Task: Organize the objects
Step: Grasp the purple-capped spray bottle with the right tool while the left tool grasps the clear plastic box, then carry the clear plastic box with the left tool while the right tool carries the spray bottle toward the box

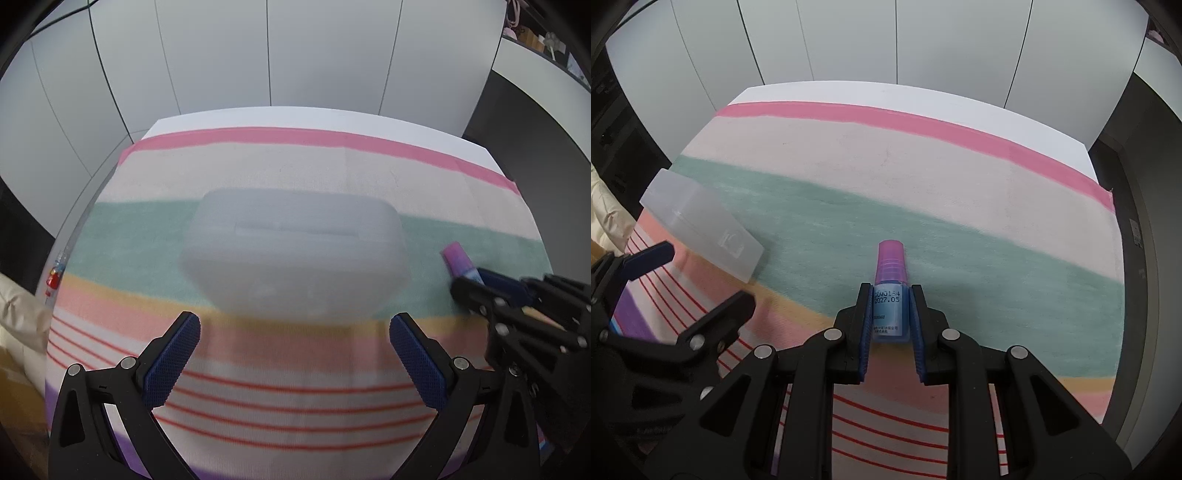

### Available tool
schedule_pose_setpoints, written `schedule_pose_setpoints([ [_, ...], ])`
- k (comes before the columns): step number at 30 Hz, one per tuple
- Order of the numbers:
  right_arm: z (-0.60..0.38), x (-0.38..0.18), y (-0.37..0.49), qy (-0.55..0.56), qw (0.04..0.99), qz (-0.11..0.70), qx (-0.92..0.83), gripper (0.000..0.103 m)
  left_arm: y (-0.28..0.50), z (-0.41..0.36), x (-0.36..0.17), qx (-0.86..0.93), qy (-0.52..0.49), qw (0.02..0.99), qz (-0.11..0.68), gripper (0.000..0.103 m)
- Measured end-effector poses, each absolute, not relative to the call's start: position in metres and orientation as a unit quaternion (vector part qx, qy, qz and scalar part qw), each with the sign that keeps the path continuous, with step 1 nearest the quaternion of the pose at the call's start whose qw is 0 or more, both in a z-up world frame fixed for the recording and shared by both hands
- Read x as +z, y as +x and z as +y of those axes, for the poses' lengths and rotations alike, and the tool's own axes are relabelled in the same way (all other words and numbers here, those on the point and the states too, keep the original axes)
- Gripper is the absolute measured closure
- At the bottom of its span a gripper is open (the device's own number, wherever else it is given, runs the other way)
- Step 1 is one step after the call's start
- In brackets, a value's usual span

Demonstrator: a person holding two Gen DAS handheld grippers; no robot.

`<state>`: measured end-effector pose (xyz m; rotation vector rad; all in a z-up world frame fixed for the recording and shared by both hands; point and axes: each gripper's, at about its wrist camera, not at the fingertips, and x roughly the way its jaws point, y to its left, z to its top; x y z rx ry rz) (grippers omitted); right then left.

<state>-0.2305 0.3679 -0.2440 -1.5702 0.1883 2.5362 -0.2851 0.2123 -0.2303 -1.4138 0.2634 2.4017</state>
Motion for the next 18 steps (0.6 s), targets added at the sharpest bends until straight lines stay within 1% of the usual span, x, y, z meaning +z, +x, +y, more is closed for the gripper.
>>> schedule_pose_setpoints([
  [3,0.371,-0.244,-0.233,-0.526,0.078,0.066,0.845,0.083,-0.29,0.212,-0.228,0.85,-0.493,0.165,0.084,0.0],
  [5,0.372,-0.244,-0.234,-0.526,0.077,0.067,0.844,0.083,-0.291,0.214,-0.224,0.856,-0.481,0.166,0.09,0.003],
  [6,0.372,-0.244,-0.235,-0.526,0.077,0.068,0.844,0.083,-0.291,0.215,-0.223,0.858,-0.476,0.167,0.097,0.013],
  [7,0.372,-0.245,-0.236,-0.527,0.077,0.07,0.844,0.083,-0.291,0.214,-0.222,0.857,-0.476,0.172,0.1,0.02],
  [11,0.372,-0.241,-0.234,-0.529,0.077,0.077,0.841,0.083,-0.29,0.21,-0.216,0.853,-0.484,0.176,0.083,0.02],
  [18,0.37,-0.223,-0.22,-0.53,0.077,0.079,0.841,0.083,-0.273,0.207,-0.197,0.854,-0.485,0.167,0.083,0.021],
])
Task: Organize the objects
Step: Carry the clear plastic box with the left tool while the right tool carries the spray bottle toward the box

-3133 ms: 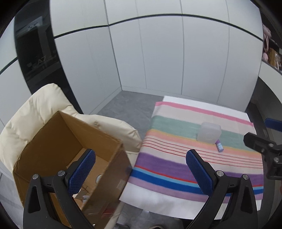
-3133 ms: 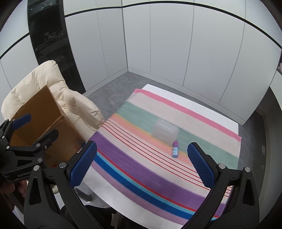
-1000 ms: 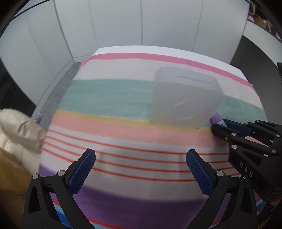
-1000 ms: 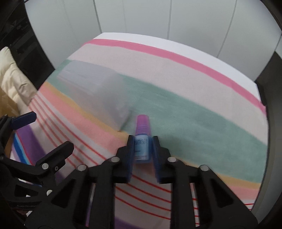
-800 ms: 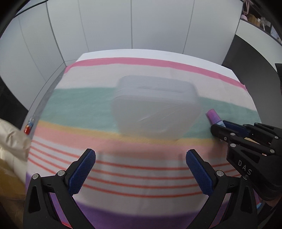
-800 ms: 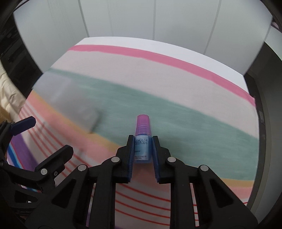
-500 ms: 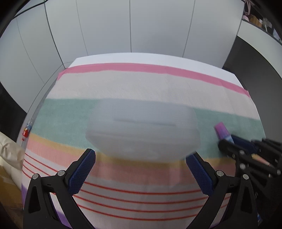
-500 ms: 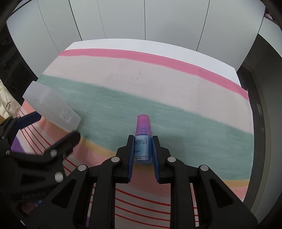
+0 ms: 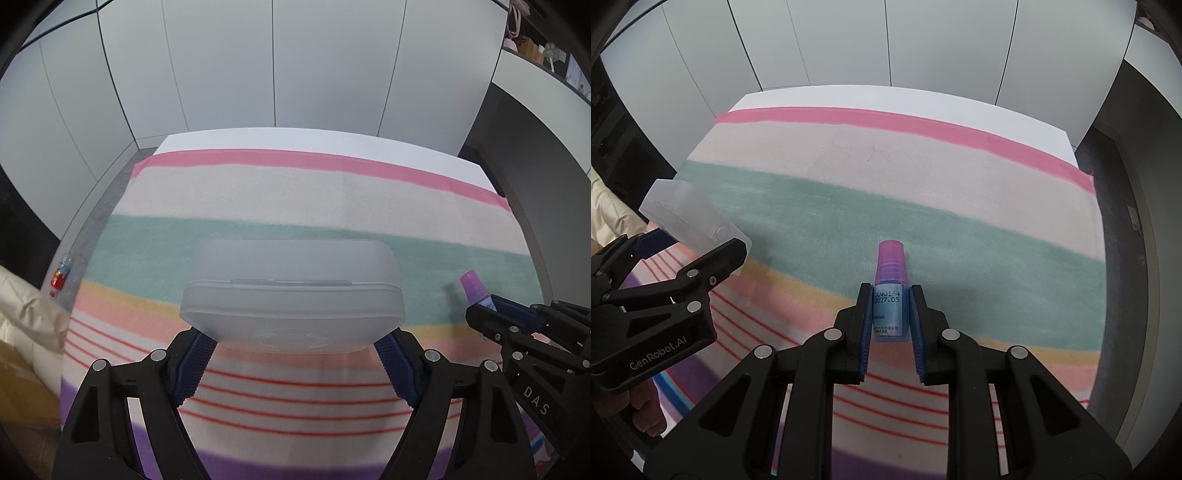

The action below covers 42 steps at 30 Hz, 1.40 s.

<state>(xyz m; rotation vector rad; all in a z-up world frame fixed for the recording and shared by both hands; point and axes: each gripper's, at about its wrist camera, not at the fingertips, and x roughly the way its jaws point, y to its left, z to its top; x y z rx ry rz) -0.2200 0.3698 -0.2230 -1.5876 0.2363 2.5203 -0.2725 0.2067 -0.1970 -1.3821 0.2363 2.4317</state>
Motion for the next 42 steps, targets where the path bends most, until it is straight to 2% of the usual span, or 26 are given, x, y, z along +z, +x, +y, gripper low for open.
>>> schedule_pose_setpoints([
  [16,0.355,-0.139,-0.171,-0.505,0.072,0.079,0.857,0.083,-0.205,0.2,-0.106,0.867,-0.462,0.165,0.082,0.021],
  [23,0.358,-0.097,-0.121,-0.491,0.064,0.078,0.865,0.083,-0.165,0.194,-0.074,0.87,-0.456,0.174,0.073,0.021],
  [32,0.35,-0.068,-0.072,-0.484,0.05,0.08,0.87,0.083,-0.124,0.177,-0.053,0.872,-0.451,0.181,0.058,0.021],
  [42,0.336,-0.051,-0.062,-0.47,0.029,0.069,0.88,0.083,-0.115,0.156,-0.036,0.885,-0.425,0.182,0.055,0.021],
])
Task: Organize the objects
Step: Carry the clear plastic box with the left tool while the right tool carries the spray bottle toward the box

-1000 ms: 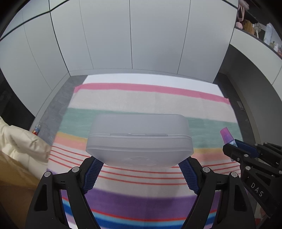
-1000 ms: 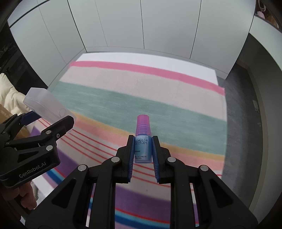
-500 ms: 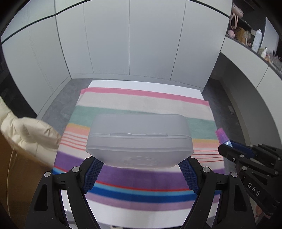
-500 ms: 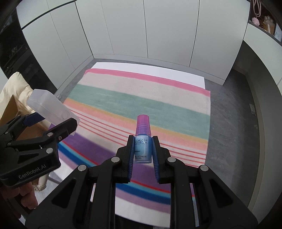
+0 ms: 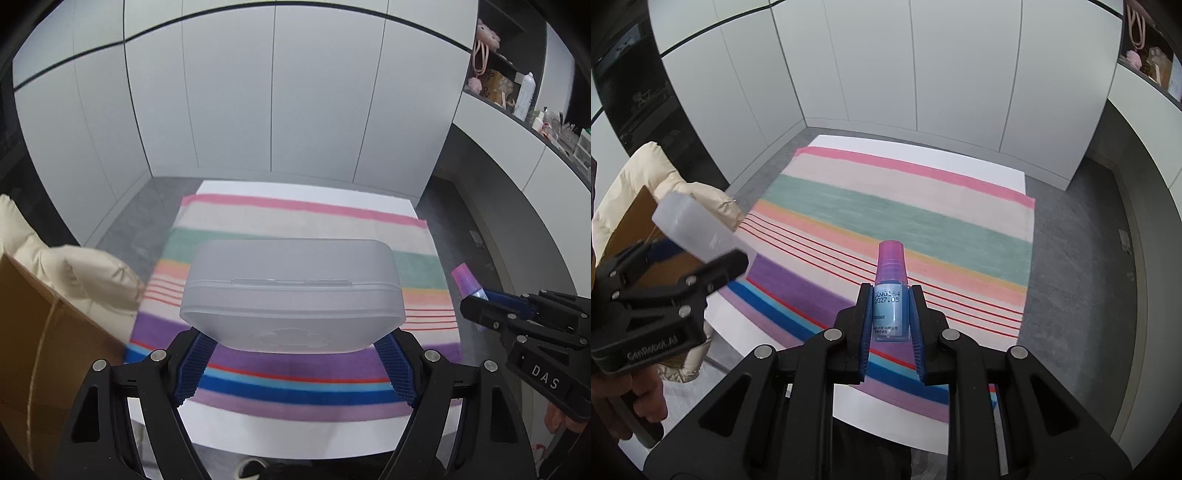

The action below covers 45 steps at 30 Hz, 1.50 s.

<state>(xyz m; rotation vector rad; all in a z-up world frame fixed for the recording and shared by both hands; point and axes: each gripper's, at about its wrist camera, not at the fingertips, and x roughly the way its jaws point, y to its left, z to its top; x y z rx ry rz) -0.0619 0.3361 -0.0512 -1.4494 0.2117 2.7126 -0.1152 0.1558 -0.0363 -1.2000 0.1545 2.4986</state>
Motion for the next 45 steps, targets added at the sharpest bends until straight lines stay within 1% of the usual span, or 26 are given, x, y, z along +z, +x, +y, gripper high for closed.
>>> schedule_pose_setpoints([
  [4,0.329,-0.048,-0.07,-0.471,0.023,0.073,0.879,0.083,-0.117,0.144,-0.031,0.888,-0.42,0.182,0.041,0.021],
  [7,0.321,-0.043,-0.076,-0.465,0.015,0.069,0.883,0.083,-0.115,0.136,-0.029,0.893,-0.41,0.178,0.053,0.021],
  [23,0.264,-0.042,-0.109,-0.456,-0.019,0.05,0.888,0.083,-0.123,0.063,-0.026,0.902,-0.41,0.133,0.009,0.021],
  [45,0.172,-0.035,-0.133,-0.448,-0.077,0.016,0.89,0.083,-0.112,-0.023,-0.021,0.914,-0.4,0.063,-0.004,0.021],
])
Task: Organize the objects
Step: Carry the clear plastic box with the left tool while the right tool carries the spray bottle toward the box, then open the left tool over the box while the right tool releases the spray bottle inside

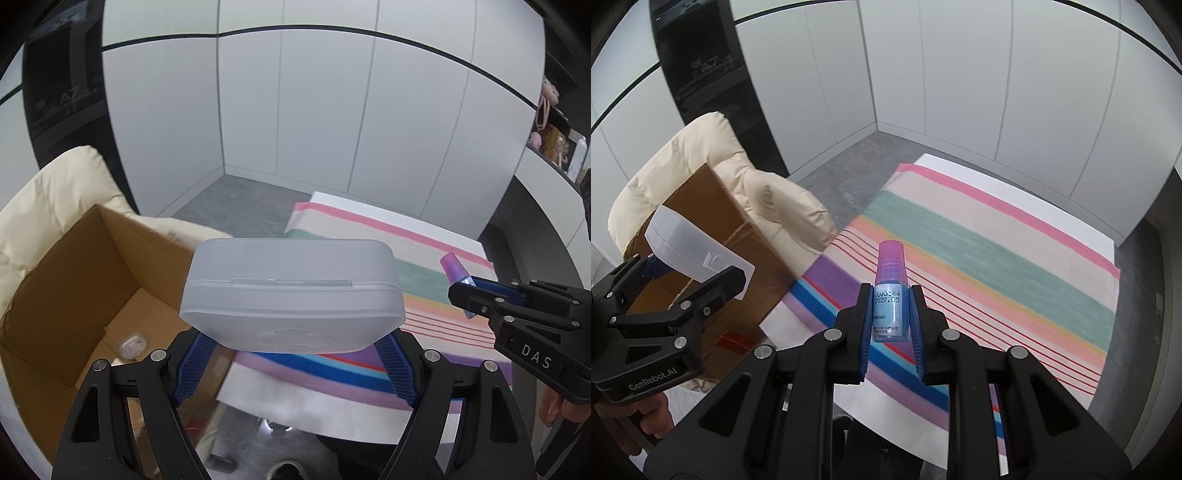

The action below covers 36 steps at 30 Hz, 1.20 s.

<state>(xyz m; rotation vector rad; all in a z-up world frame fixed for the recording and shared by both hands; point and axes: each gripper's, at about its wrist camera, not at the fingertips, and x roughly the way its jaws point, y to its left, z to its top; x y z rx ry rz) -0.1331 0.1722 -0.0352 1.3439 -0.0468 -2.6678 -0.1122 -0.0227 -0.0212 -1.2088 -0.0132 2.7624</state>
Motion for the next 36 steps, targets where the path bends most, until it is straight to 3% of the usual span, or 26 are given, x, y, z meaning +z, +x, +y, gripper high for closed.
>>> schedule_pose_setpoints([
  [36,-0.016,-0.028,-0.136,0.432,0.217,0.052,-0.874,0.083,-0.062,-0.2,-0.029,0.908,-0.407,-0.078,-0.059,0.02],
])
